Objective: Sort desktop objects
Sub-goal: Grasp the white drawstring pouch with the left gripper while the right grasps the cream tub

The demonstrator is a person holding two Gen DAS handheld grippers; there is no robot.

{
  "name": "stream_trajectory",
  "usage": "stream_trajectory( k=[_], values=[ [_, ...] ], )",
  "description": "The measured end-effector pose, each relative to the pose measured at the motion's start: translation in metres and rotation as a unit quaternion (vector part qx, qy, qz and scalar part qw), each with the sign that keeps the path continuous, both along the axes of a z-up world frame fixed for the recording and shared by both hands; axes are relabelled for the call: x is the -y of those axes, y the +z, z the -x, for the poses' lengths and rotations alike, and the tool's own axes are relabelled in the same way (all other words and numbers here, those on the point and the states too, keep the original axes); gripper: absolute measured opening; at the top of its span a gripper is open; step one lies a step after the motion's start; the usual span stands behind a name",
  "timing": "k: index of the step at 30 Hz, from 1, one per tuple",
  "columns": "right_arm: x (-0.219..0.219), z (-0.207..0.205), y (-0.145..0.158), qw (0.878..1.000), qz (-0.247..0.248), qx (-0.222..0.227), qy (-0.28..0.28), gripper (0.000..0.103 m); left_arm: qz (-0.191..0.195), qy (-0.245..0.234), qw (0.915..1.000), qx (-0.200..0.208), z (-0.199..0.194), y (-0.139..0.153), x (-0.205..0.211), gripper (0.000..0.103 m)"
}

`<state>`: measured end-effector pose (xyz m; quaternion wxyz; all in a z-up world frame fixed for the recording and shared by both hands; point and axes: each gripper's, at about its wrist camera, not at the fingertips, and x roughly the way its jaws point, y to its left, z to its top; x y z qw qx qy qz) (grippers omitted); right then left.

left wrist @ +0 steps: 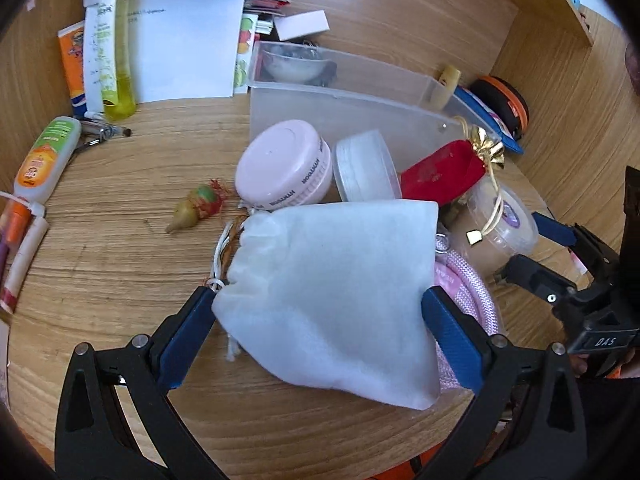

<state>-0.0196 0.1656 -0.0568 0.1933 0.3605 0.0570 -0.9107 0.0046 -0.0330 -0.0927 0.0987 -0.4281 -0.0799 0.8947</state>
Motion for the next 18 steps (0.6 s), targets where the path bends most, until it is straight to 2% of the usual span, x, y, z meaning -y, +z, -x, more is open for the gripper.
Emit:
stream_trajectory(
  k=[8,12,14,18],
  values=[
    [0.020,0.013,-0.005,1.000,-0.025,-0.003,0.016,0.094,-0.006,-0.010,0.9999,0.003,0.016,-0.004,0.001,0.103],
    [0.025,0.016,-0.007,0.999,-0.027,0.006,0.026,0.080,-0.008,-0.015,0.9998,-0.002,0.019,-0.004,0.002,0.101],
    [0.027,0.016,-0.007,0.999,-0.031,0.003,0.025,0.078,-0.018,-0.023,0.9996,-0.003,0.019,-0.004,0.003,0.090],
    [0.030,0.016,-0.007,0.999,-0.017,0.011,0.036,0.063,-0.034,-0.023,0.9991,-0.005,0.017,-0.003,0.007,0.077]
  ],
)
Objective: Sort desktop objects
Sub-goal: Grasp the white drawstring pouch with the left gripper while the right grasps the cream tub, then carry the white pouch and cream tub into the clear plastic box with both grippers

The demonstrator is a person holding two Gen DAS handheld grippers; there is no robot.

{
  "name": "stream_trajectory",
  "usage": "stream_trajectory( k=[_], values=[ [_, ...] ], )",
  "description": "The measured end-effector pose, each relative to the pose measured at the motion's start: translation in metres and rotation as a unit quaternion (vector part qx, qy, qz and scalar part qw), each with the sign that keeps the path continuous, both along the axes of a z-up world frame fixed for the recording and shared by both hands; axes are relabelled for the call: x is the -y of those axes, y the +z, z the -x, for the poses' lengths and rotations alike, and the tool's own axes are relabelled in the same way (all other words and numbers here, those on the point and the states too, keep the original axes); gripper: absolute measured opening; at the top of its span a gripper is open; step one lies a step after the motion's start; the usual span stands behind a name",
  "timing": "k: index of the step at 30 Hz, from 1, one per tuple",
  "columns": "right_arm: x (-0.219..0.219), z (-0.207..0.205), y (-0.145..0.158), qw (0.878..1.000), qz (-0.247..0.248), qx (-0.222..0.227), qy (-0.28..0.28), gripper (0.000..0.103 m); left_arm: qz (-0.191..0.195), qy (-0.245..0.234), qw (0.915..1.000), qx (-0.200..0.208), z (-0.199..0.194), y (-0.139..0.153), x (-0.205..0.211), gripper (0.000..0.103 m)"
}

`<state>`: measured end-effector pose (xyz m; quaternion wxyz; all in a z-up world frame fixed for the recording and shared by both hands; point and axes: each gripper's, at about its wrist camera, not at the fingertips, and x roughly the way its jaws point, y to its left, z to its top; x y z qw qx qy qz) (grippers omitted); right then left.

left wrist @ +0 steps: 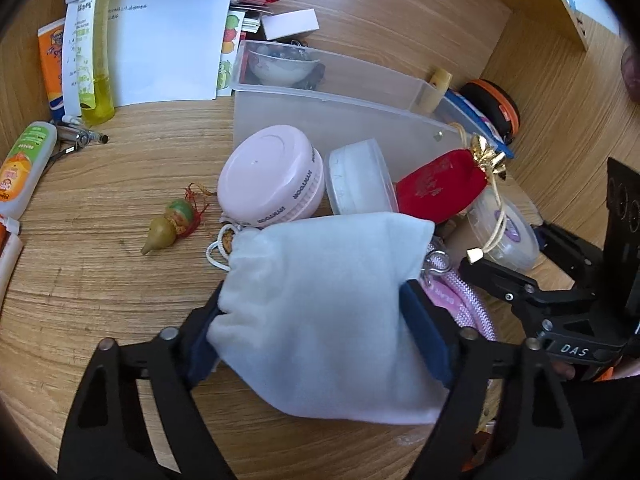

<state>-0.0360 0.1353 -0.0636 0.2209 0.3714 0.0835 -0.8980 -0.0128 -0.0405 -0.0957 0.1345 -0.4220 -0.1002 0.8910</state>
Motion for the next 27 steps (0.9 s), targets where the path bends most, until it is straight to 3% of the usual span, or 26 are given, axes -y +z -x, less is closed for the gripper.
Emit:
stream_trajectory(
  k=[2,8,9,11,17,27],
  values=[
    [0.001,-0.001,0.000,1.000,0.002,-0.004,-0.003,0.063,-0.005,-0.002,1.0000,-0.003,-0.003,0.002,0.002,0.068],
    [-0.006,-0.004,0.004,1.000,0.022,-0.005,-0.005,0.062,0.001,0.004,0.9998,-0.021,-0.014,0.010,0.004,0.055],
    [-0.007,-0.005,0.007,1.000,0.024,-0.007,-0.005,0.055,0.002,0.007,0.9997,-0.024,-0.015,0.012,0.004,0.054],
    [-0.010,-0.006,0.011,1.000,0.029,-0.007,-0.006,0.056,0.004,0.008,0.9996,-0.028,-0.016,0.015,0.005,0.049],
    [-0.018,-0.012,0.018,0.999,0.034,-0.019,-0.015,0.056,0.007,0.016,0.9992,-0.036,-0.022,0.021,0.008,0.044],
    [-0.035,-0.022,0.037,0.997,0.051,-0.040,-0.029,0.056,0.006,0.019,0.9967,-0.079,-0.040,0.049,0.005,0.044]
  ],
)
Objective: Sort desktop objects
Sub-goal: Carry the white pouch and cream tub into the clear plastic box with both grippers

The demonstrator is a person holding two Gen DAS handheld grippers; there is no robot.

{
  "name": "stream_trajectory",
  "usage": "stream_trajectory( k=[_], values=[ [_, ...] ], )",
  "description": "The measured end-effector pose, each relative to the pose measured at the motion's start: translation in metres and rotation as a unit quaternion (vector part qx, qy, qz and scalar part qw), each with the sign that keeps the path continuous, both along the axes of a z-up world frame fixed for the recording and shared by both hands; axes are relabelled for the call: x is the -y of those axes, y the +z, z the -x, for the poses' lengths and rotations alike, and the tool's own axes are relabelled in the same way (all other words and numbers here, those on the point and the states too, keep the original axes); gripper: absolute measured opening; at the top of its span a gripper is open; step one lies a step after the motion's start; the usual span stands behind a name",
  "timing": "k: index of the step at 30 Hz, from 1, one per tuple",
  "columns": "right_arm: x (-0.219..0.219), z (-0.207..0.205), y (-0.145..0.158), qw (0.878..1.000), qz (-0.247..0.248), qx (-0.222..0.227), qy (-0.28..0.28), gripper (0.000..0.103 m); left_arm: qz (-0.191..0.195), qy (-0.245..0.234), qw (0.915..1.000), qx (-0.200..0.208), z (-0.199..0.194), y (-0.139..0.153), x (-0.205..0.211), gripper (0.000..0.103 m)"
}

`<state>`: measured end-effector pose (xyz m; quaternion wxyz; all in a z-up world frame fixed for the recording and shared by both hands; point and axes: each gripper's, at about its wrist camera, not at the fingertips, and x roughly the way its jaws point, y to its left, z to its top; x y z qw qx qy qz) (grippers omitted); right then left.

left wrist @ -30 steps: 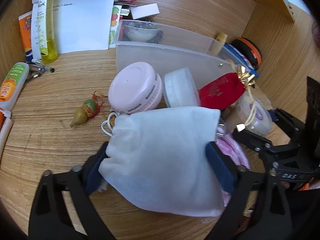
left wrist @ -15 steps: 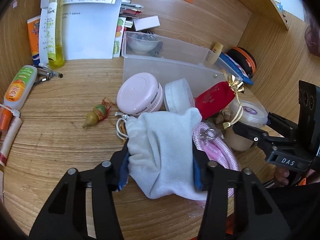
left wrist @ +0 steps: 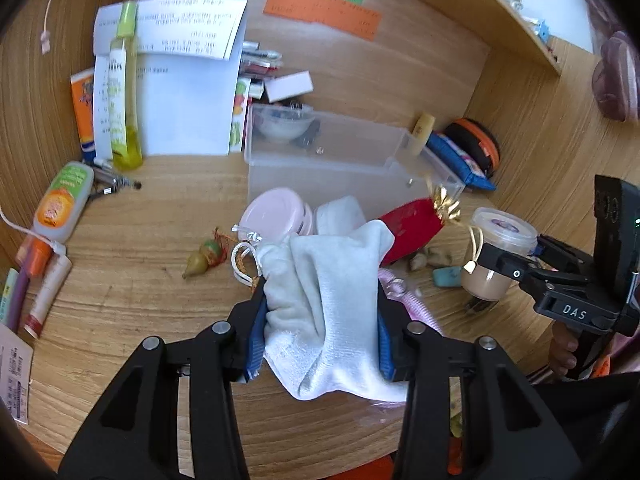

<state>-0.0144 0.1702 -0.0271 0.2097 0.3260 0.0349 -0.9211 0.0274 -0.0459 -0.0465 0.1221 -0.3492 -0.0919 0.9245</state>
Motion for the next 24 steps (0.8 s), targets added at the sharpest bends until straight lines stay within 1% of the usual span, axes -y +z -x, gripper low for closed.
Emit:
stream_trajectory(
  k=[6,14,19,24],
  values=[
    [-0.013,0.000,0.010,1.000,0.008,-0.012,-0.013,0.056,-0.011,0.007,0.9997,-0.020,0.002,0.014,0.002,0.044],
    [-0.029,0.003,0.025,0.999,0.001,-0.034,-0.039,0.056,-0.018,0.013,0.9992,-0.034,0.010,0.025,0.000,0.044],
    [-0.036,0.009,0.031,0.998,0.002,-0.042,-0.044,0.056,-0.021,0.014,0.9987,-0.044,0.020,0.034,-0.001,0.044],
    [-0.038,0.024,0.039,0.998,0.007,-0.042,-0.041,0.056,-0.009,0.015,0.9987,-0.048,0.039,0.043,-0.004,0.044]
  ],
)
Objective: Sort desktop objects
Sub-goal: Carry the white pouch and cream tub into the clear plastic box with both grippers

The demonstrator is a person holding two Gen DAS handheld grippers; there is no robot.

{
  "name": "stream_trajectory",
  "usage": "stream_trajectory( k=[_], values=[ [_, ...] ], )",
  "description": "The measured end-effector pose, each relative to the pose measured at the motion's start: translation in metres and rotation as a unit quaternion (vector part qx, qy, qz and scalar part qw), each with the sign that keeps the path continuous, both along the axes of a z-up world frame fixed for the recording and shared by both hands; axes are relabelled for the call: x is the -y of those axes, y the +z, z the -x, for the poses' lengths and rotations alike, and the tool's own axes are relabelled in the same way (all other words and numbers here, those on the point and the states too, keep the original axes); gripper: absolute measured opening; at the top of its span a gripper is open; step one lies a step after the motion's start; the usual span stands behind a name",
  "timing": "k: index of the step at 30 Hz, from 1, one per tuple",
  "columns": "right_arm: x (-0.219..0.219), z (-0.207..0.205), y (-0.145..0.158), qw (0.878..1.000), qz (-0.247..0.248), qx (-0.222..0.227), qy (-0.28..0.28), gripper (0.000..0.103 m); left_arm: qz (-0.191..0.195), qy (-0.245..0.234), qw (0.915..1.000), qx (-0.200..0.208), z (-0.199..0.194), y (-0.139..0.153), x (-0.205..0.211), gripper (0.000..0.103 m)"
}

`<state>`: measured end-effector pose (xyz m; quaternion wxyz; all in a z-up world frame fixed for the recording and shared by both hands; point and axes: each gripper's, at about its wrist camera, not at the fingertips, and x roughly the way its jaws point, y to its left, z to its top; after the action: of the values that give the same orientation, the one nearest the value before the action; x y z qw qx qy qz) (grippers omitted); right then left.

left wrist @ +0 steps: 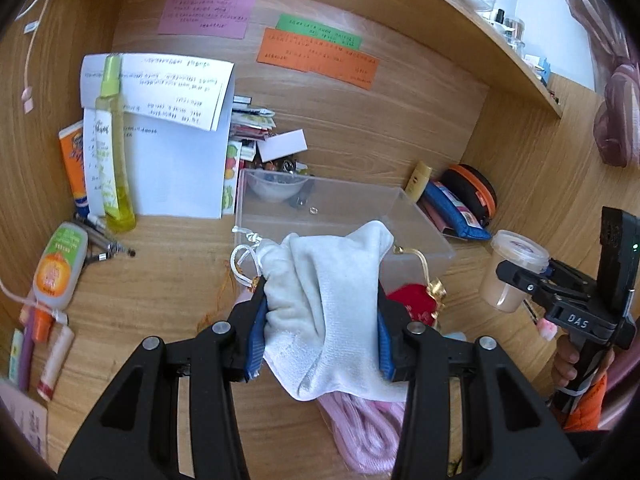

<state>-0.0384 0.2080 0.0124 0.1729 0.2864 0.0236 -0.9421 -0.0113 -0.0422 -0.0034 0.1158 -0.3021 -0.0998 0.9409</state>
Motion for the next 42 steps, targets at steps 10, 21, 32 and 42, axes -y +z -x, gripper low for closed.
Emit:
stream_trajectory(
  k=[10,21,32,42],
  values=[
    [0.012,0.033,0.016,1.000,-0.011,-0.011,0.018,0.056,0.012,-0.008,0.9999,0.003,0.042,0.016,0.000,0.044],
    [0.034,0.086,0.021,0.999,-0.016,-0.001,0.035,0.056,0.020,-0.028,0.9994,0.002,0.093,0.029,-0.004,0.044],
    [0.055,0.143,0.000,0.997,-0.033,0.046,0.044,0.056,0.018,-0.050,0.9973,0.050,0.139,0.005,-0.011,0.044],
    [0.064,0.170,-0.031,0.994,-0.063,0.085,0.034,0.056,0.042,-0.051,0.9939,0.089,0.164,-0.025,-0.023,0.044]
  ],
)
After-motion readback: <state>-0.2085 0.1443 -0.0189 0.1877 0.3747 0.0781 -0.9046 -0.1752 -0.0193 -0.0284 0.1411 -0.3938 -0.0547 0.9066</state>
